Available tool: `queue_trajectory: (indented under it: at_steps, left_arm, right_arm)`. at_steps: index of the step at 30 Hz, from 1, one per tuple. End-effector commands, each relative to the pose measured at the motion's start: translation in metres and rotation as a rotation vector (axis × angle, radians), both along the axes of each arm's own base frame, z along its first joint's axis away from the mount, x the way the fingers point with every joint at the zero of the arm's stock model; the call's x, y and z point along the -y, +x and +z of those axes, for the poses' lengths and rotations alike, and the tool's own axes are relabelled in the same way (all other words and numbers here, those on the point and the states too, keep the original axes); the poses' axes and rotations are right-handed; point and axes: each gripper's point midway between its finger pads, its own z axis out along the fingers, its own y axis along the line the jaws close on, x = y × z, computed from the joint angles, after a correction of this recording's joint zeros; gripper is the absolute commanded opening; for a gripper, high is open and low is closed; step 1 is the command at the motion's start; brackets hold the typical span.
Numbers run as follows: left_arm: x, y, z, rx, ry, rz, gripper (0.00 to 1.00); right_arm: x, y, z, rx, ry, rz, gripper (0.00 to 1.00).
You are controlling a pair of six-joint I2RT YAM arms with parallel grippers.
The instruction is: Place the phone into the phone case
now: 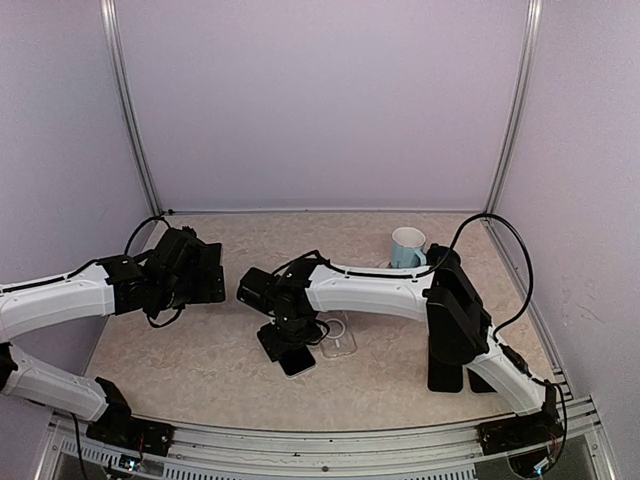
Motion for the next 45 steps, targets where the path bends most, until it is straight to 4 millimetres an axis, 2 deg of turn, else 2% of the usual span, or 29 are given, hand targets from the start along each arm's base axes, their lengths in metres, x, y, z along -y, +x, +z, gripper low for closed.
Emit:
queue_trajectory:
  at_steps: [1, 3, 6, 12, 17, 21, 28, 35, 40, 42, 45]
  left_arm:
    - [-0.001, 0.003, 0.007, 0.023, -0.01, 0.004, 0.99]
    - [-0.002, 0.003, 0.008, 0.027, -0.01, 0.005, 0.99]
    - [-0.003, 0.003, 0.008, 0.027, -0.004, 0.01, 0.99]
    - [-0.006, 0.003, 0.008, 0.032, 0.006, 0.023, 0.99]
    - [-0.005, 0.003, 0.01, 0.043, -0.008, 0.014, 0.99]
    - [0.002, 0.001, 0.004, 0.03, -0.034, -0.016, 0.99]
    - [0.008, 0.002, -0.002, 0.011, -0.036, -0.031, 0.99]
    - [0.009, 0.003, -0.007, -0.004, -0.028, -0.034, 0.99]
    - [0.01, 0.004, -0.009, -0.008, -0.025, -0.036, 0.99]
    - [0.01, 0.004, -0.008, -0.008, -0.025, -0.036, 0.99]
    - [0.01, 0.004, -0.008, -0.006, -0.026, -0.037, 0.99]
  right_arm:
    - [-0.016, -0.006, 0.029, -0.01, 0.107, 0.074, 0.62]
    - [-0.033, -0.001, 0.054, 0.035, 0.205, 0.1, 0.58]
    - [-0.035, 0.009, 0.074, 0.109, 0.27, 0.085, 0.55]
    - [-0.022, 0.02, 0.082, 0.172, 0.256, 0.045, 0.54]
    - [-0.001, 0.054, 0.104, 0.322, 0.228, -0.055, 0.53]
    - [0.031, 0.079, 0.1, 0.4, 0.189, -0.173, 0.53]
    - [0.067, 0.085, 0.077, 0.446, 0.145, -0.275, 0.53]
    - [0.084, 0.075, 0.058, 0.408, 0.122, -0.299, 0.53]
    - [0.088, 0.066, 0.061, 0.379, 0.136, -0.307, 0.53]
    - [0.086, 0.064, 0.068, 0.378, 0.152, -0.309, 0.53]
    - [0.08, 0.06, 0.068, 0.356, 0.19, -0.293, 0.53]
